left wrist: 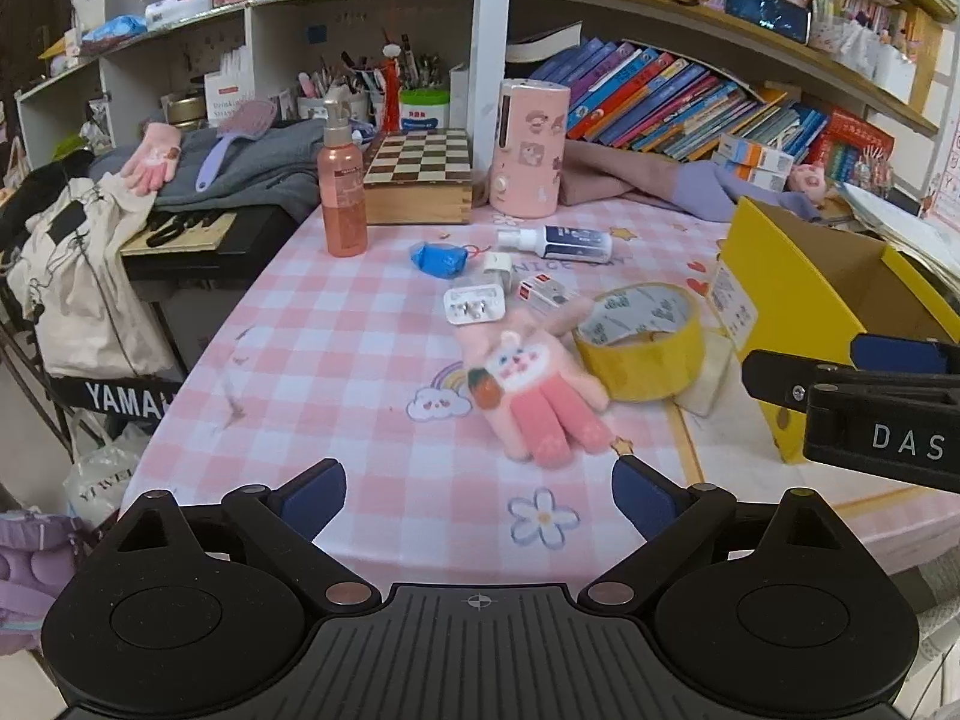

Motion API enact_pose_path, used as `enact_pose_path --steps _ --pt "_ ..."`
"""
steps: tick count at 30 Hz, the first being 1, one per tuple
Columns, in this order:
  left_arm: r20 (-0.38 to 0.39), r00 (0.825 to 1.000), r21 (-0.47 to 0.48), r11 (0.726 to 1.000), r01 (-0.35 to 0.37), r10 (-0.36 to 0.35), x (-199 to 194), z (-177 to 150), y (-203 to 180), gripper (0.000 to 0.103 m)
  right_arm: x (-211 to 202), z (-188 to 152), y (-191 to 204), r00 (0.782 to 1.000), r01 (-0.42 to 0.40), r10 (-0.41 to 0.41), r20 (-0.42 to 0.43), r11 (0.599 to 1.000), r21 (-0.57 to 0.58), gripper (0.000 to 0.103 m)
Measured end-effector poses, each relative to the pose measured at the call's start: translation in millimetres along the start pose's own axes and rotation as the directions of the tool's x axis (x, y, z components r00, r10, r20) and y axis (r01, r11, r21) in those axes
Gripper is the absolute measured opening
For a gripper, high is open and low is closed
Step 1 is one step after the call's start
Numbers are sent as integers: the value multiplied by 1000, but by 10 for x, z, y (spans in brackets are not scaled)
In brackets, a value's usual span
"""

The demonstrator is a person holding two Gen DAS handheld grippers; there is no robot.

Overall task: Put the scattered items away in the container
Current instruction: 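Grasp the pink glove with the left tool while the right tool grasps the yellow tape roll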

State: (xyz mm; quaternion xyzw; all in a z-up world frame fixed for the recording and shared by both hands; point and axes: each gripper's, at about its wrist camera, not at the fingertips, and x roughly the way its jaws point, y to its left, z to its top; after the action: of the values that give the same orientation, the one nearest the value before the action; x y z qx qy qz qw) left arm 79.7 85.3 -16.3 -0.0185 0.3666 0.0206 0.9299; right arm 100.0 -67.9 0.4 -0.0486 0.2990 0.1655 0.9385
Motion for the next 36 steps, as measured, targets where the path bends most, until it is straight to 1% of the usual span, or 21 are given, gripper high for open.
enact_pose_path --steps 4,7,10,12,15,21,24,25,27,29,30,31,32,36 --pt "-25 1000 7 1000 -3 3 242 94 17 96 270 142 41 999 -26 25 -25 998 -55 85" --pt "-43 999 10 1000 6 -6 405 137 16 96 483 222 62 998 -37 32 -58 995 -93 87" --pt "-61 998 13 1000 21 -20 552 169 0 96 705 281 31 994 -47 37 -104 994 -102 92" --pt "-70 997 18 999 33 -31 652 191 -16 96 858 321 0 990 -54 40 -135 993 -102 96" --pt "-79 996 31 999 39 -37 798 223 -48 96 1032 368 -41 984 -63 45 -171 993 -101 98" --pt "-96 993 64 996 70 -63 1088 284 -122 96 1227 426 -60 976 -93 66 -209 988 -124 99" --pt "-107 992 79 994 70 -61 1201 284 -156 96 1303 436 -74 969 -108 77 -234 986 -124 100" --pt "-109 992 80 994 68 -59 1226 282 -152 91 1326 439 -82 968 -110 79 -240 986 -122 100" --pt "-119 991 74 995 68 -59 1265 274 -115 71 1366 442 -97 964 -116 84 -252 986 -117 100" --pt "-116 991 54 995 78 -72 1256 269 -19 34 1400 438 -103 960 -124 90 -265 986 -113 100" --pt "-118 990 40 995 88 -83 1246 275 40 28 1413 435 -105 958 -128 94 -270 985 -113 100" --pt "-122 989 23 995 93 -89 1231 284 110 22 1426 431 -103 957 -132 97 -275 985 -113 101" --pt "-126 988 1 996 90 -89 1215 285 189 20 1442 427 -97 955 -136 99 -281 984 -115 101" --pt "-125 990 -52 997 57 -64 1149 295 390 18 1522 406 -41 947 -143 93 -307 979 -146 102"
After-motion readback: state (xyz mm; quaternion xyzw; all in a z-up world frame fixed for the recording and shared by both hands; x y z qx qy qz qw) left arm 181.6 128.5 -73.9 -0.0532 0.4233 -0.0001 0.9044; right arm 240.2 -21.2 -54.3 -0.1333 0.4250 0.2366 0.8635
